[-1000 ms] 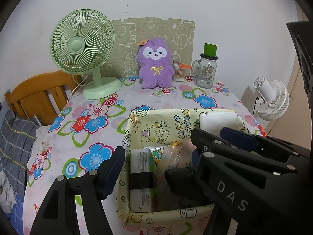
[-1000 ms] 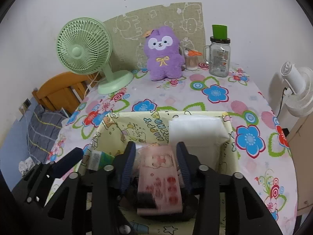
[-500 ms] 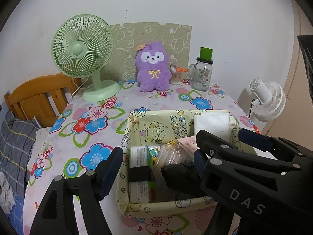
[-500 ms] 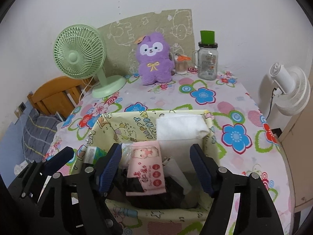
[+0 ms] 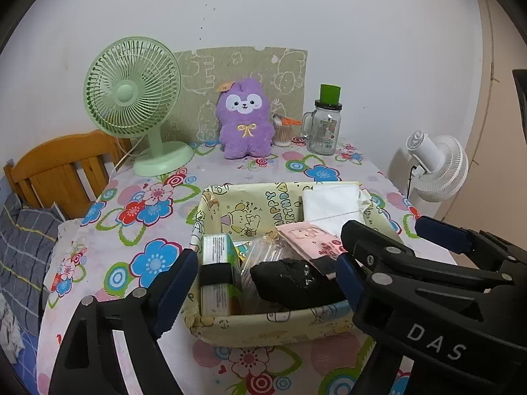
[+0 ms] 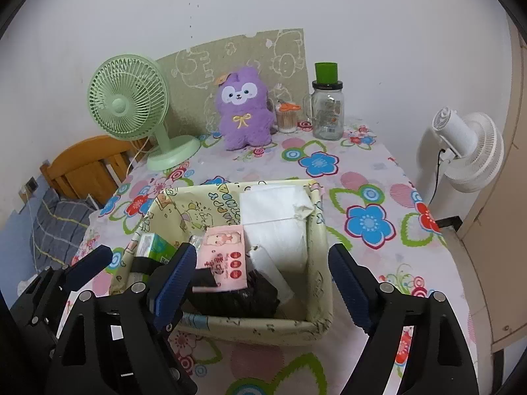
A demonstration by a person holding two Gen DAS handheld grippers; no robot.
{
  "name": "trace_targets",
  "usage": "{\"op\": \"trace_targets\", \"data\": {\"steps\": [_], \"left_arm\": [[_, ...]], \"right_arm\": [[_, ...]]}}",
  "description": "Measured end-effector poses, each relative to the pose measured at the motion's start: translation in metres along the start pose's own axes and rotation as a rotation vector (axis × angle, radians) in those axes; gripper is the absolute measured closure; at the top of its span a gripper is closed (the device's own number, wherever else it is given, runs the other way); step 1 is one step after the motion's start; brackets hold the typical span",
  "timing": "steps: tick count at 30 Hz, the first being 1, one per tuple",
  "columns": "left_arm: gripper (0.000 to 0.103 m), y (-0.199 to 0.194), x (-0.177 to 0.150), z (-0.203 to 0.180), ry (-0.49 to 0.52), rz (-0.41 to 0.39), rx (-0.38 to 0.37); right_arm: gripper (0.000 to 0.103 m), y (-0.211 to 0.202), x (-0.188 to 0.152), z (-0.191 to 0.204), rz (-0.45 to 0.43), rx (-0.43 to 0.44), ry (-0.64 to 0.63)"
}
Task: Organize soft objects
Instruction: 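Open both tools to release the packets inside the box and withdraw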
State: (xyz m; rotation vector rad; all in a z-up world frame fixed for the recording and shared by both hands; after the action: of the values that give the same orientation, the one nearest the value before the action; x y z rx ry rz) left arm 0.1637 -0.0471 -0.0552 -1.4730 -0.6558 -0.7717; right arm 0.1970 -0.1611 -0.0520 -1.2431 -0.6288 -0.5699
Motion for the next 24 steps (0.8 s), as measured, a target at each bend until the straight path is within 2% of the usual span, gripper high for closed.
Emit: {"op": "trace_targets", "data": {"steps": [6, 11, 17, 24], "left_arm": [[0.004, -0.012, -0.004, -0.002, 0.004, -0.026, 0.003], [0.0, -0.022, -0.011, -0.001, 0.0, -0.047, -0.001], [0.0, -0.033, -0.022, 0.006, -0.007, -0.06, 0.023], [0.0, -0.053, -0.029, 0.017, -0.038, -0.084, 0.042]], "right_arm": [[0.013, -0.016, -0.008, -0.005, -0.028, -0.02, 0.004], [0.01, -0.03, -0.016, -0.012, -0.05, -0.049, 0.015], [0.008, -0.04, -0.029, -0.018, -0.056, -0.059, 0.029], [0.008, -0.063, -0.036, -0.021, -0.1, -0.069, 0.029]]}}
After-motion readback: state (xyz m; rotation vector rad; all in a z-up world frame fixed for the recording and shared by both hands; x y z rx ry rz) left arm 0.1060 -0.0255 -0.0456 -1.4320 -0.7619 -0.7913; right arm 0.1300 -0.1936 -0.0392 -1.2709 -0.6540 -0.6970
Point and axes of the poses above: each gripper's, at about its wrist camera, not at the fingertips, and y roughly the way its jaws point, z to its left, x to its top, the point moved 4 cm from there along y, roughly the way its jaws point, and after that the axes turned 3 degrees about x, right-handed, at the moved point
